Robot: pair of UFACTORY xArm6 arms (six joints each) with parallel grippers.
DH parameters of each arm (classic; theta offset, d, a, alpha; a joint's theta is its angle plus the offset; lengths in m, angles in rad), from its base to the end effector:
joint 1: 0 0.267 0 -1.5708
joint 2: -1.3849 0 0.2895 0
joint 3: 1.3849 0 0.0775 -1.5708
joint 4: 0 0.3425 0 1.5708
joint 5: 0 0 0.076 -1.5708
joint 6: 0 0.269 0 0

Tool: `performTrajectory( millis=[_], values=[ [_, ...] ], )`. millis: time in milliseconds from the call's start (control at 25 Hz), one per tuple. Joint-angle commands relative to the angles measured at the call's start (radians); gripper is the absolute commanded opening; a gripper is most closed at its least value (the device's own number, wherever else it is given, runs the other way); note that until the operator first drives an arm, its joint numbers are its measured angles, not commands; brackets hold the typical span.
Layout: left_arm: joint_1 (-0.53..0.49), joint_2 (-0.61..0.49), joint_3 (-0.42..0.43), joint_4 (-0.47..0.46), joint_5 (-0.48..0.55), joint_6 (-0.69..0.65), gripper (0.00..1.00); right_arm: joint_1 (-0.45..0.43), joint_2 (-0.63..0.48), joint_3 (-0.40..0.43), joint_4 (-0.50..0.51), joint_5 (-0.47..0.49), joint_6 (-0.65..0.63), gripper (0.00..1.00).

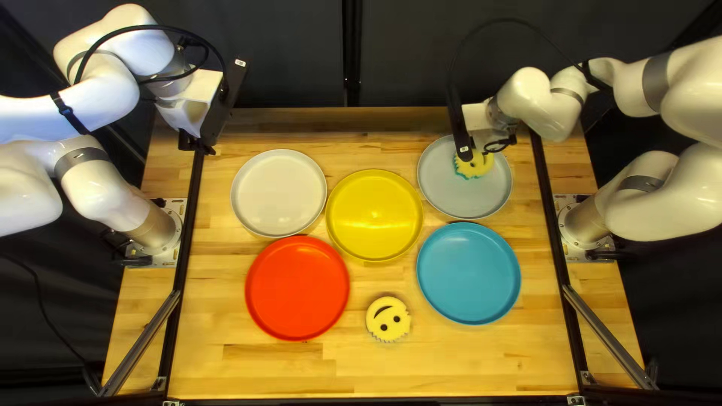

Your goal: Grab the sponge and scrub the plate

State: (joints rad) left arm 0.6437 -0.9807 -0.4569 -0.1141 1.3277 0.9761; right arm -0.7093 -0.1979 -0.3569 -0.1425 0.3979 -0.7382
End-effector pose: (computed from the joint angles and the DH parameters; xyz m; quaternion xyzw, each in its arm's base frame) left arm 0.2153 0.1270 0.2436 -0.9849 0.1544 -0.0784 0.0011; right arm 0.2702 -0.2383 0.0525 0.9934 0.0776 0.0370 0.0762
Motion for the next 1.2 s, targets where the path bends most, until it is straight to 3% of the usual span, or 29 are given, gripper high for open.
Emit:
performTrajectory(
  millis=[40,480,640,800,1200],
  values=[
    [0.0,0.0,0.0,0.0,0.0,0.0,1.0,0.038,-0.047,0.045,-0.013,0.006,0.043,0.0],
    [0.0,0.0,0.0,0.0,0.0,0.0,1.0,0.246,-0.269,0.208,-0.099,0.07,0.276,0.0],
    [0.0,0.0,0.0,0.0,0.0,0.0,1.0,0.31,-0.259,0.207,-0.139,0.071,0.355,0.0],
    [0.0,0.0,0.0,0.0,0.0,0.0,1.0,0.283,-0.195,0.156,-0.141,0.058,0.326,0.0],
    [0.0,0.0,0.0,0.0,0.0,0.0,1.0,0.12,-0.006,-0.03,-0.109,0.062,0.182,0.0]
  ],
)
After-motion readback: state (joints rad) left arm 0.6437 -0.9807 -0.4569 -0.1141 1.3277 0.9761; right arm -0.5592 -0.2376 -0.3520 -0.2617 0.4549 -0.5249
